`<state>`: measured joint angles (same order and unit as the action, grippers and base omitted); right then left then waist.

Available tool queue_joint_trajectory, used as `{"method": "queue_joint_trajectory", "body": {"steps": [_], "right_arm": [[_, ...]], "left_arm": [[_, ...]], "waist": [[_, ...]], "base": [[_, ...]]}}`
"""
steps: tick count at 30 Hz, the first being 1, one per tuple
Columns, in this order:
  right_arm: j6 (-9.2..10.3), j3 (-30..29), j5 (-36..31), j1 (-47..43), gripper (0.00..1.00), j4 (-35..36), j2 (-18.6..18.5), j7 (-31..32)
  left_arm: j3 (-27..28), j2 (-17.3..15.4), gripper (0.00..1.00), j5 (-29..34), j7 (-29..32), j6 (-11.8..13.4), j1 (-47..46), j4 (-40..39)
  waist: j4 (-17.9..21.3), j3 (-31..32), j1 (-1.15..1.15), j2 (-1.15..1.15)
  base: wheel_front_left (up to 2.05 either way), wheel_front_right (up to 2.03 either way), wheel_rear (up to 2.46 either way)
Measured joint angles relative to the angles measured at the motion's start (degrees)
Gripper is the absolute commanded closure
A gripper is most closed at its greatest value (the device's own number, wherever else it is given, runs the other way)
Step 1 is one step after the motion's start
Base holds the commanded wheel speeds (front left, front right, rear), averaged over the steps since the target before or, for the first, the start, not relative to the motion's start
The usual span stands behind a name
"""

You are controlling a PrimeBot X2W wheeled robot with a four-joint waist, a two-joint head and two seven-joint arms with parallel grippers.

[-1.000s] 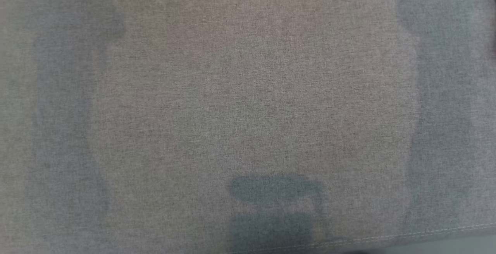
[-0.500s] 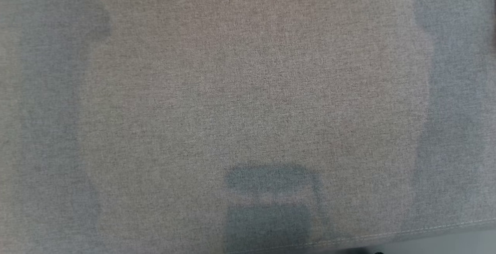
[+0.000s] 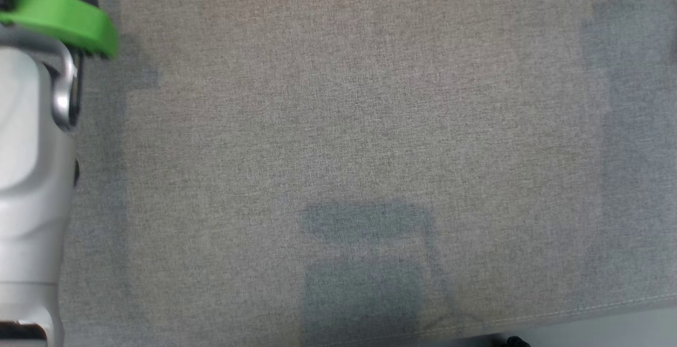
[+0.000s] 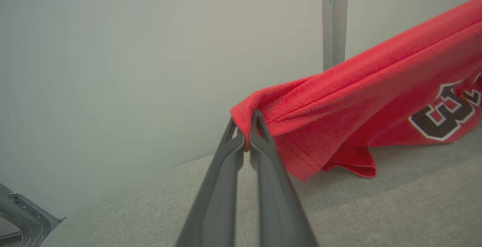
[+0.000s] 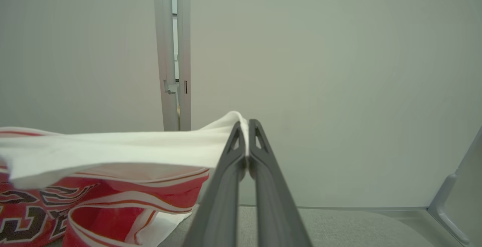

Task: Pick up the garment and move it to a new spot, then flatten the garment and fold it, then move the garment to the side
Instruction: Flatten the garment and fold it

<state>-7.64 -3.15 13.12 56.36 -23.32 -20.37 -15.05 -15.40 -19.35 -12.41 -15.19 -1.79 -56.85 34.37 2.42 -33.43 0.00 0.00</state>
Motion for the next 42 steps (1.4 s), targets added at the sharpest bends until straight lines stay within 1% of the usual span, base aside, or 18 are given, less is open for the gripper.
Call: {"method": "queue_joint_trajectory", "body": {"steps": [1, 4, 5, 7, 11, 13, 14, 22, 25, 33, 37, 42], "right_arm": [[0.00, -0.4, 0.8, -2.2, 1.00, 0.7, 0.1, 0.0], [0.00, -2.3, 3.1, -9.5, 1.00, 2.4, 0.9, 0.0], [-0.01, -2.7, 3.7, -12.0, 1.00, 3.0, 1.1, 0.0], [-0.01, -3.6, 4.7, -17.0, 1.00, 3.6, 1.9, 0.0], [-0.18, -4.9, 5.6, -26.3, 1.00, 5.0, 3.0, 0.1], [-0.20, -6.0, 6.0, -31.1, 1.00, 5.2, 3.8, 0.1], [-0.20, -6.0, 6.0, -31.1, 1.00, 5.2, 3.8, 0.1], [-0.36, -8.8, 7.1, -46.1, 1.00, 5.4, 7.4, 0.1], [-0.36, -9.0, 7.1, -50.1, 1.00, 5.0, 8.4, 0.1], [-0.36, -9.7, 7.1, -57.9, 1.00, 3.8, 9.7, 0.1], [-0.38, -10.7, 6.8, -60.8, 1.00, 3.4, 10.5, 0.1], [-0.41, -12.2, 6.7, -63.7, 1.00, 3.1, 11.0, 0.1]], "left_arm": [[-0.2, 0.3, 1.00, 0.5, 0.0, -0.3, 2.2, -0.1], [1.4, 2.6, 1.00, 0.3, 0.0, -0.3, 9.5, -1.3], [2.7, 3.8, 1.00, -0.3, 0.0, -0.2, 11.9, -2.0], [3.6, 4.8, 1.00, -0.3, 0.0, -0.7, 16.6, -2.6], [6.6, 7.7, 1.00, -0.3, 0.0, -1.1, 26.0, -3.3], [7.6, 8.5, 1.00, 0.1, 0.0, -1.6, 30.4, -3.2], [7.6, 8.5, 1.00, 0.1, 0.0, -1.6, 30.4, -3.2], [10.7, 12.4, 1.00, 2.0, 0.0, -3.2, 43.5, -2.5], [12.5, 13.7, 1.00, 1.9, 0.0, -3.3, 46.5, -2.4], [14.2, 15.7, 1.00, 3.7, 0.0, -3.8, 54.9, -2.4], [15.4, 16.5, 1.00, 4.1, 0.0, -3.8, 58.0, -2.8], [15.5, 17.1, 1.00, 4.9, 0.0, -3.8, 61.4, -3.3]], "waist": [[0.0, 0.6, 0.00, 0.00], [0.0, 2.6, 0.00, 0.00], [0.0, 3.4, 0.00, 0.00], [0.0, 5.2, -0.01, 0.00], [-0.1, 9.2, -0.01, 0.00], [-0.1, 11.4, -0.01, 0.00], [-0.1, 11.4, -0.01, 0.00], [-0.1, 20.2, -0.01, 0.00], [0.0, 23.2, -0.01, 0.00], [0.3, 30.2, -0.01, 0.00], [0.4, 32.8, -0.01, 0.00], [0.0, 35.0, -0.01, 0.00]], "base": [[0.00, 0.00, 0.00], [0.00, 0.00, 0.00], [0.00, 0.00, 0.00], [0.00, 0.00, 0.00], [0.00, 0.00, 0.00], [0.00, 0.00, 0.00], [0.00, 0.00, 0.00], [0.00, 0.00, 0.00], [0.00, 0.00, 0.00], [0.00, 0.00, 0.00], [0.00, 0.00, 0.00], [0.00, 0.00, 0.00]]}}
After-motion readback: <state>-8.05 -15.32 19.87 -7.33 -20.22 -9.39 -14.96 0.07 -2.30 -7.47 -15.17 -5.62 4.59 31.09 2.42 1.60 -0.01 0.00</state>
